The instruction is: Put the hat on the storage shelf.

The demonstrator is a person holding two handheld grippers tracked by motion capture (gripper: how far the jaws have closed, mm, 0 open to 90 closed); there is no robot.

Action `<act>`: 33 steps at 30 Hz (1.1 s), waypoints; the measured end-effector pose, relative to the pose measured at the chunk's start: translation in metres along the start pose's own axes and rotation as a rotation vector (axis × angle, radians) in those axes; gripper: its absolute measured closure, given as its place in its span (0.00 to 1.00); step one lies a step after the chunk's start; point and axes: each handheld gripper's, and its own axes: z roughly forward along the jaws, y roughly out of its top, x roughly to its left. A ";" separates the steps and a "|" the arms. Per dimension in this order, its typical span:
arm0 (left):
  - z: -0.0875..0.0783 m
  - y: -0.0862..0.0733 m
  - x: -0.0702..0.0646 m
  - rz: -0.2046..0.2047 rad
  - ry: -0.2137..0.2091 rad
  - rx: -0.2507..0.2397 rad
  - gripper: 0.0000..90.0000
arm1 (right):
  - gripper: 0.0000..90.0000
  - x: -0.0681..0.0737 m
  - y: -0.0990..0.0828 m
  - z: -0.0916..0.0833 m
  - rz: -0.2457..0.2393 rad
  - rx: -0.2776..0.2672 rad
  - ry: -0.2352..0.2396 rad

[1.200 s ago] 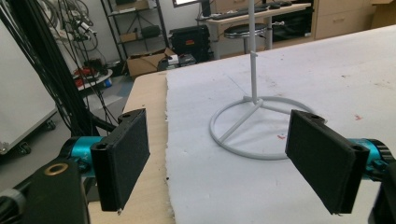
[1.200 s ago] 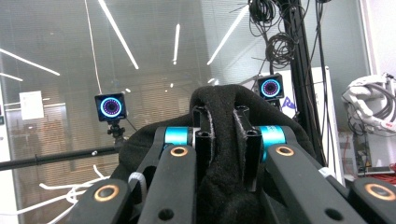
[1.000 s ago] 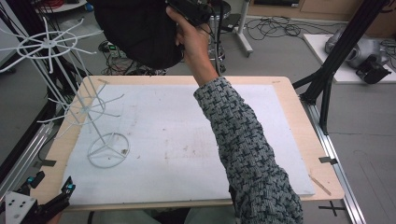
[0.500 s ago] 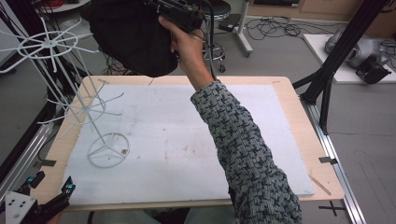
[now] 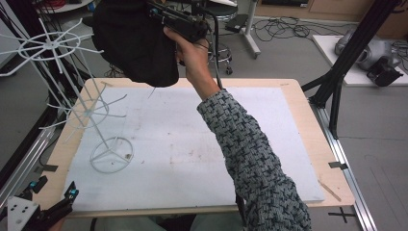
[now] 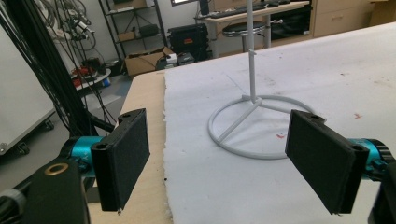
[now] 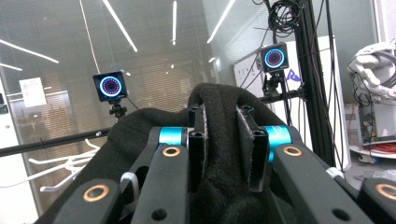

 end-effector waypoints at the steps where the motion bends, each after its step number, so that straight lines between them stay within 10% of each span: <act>1: 0.000 0.000 0.000 0.000 0.000 0.000 0.24 | 0.85 0.000 -0.001 0.000 0.003 0.001 -0.001; 33: 0.003 0.001 -0.001 0.008 -0.013 0.006 0.24 | 0.78 -0.009 -0.037 -0.005 -0.034 0.120 -0.067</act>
